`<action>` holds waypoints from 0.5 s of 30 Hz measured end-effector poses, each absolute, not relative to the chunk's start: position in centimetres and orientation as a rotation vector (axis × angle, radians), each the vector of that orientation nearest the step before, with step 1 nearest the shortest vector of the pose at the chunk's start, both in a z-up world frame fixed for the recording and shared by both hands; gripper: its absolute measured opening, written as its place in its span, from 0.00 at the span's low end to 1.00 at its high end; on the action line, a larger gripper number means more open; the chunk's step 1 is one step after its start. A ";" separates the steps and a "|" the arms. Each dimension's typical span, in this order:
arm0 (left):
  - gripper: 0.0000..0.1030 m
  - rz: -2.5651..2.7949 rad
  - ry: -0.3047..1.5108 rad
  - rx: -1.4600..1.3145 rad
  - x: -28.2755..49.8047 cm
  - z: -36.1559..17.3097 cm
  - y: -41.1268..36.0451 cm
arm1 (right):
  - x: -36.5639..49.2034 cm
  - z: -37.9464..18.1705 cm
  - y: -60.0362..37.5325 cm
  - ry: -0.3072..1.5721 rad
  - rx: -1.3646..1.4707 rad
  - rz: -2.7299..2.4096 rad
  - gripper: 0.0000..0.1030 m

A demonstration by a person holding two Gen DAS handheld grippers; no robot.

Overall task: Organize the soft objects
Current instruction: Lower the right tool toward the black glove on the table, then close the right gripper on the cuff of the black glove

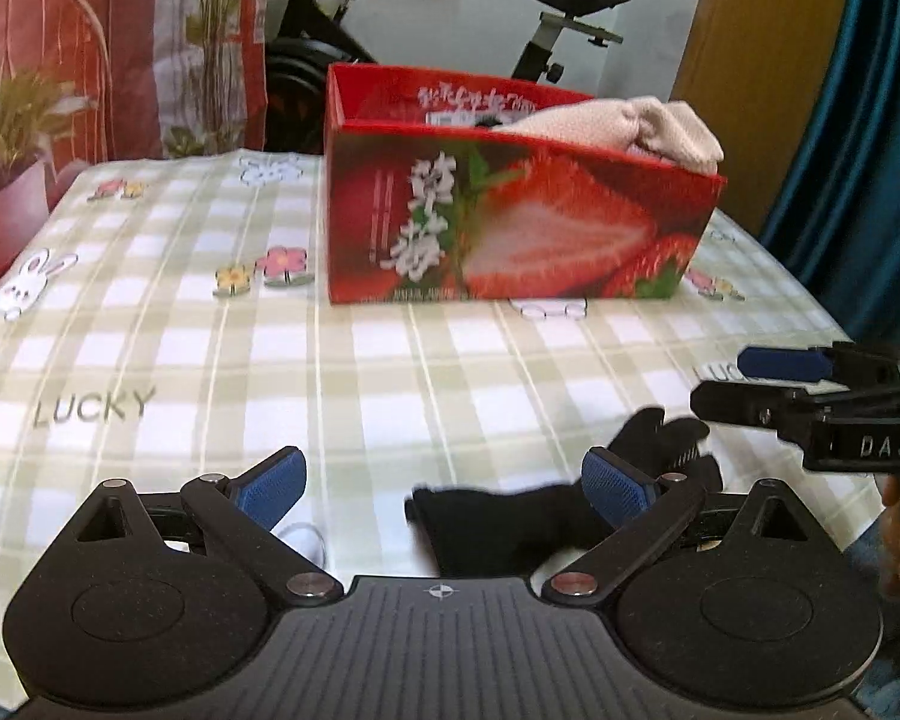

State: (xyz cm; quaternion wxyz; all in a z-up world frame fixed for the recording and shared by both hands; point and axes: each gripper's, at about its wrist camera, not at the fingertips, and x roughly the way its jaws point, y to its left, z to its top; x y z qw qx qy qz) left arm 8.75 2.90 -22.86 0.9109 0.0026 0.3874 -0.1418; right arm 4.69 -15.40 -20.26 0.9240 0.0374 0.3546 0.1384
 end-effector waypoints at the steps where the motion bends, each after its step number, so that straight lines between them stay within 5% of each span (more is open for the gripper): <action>1: 0.97 -0.289 0.808 0.013 8.8 -23.1 2.8 | 4.4 -20.6 -15.3 0.739 0.080 0.281 0.67; 15: 1.00 -0.223 0.884 0.090 9.2 -27.4 2.3 | 4.7 -24.7 -14.3 0.833 0.030 0.300 0.60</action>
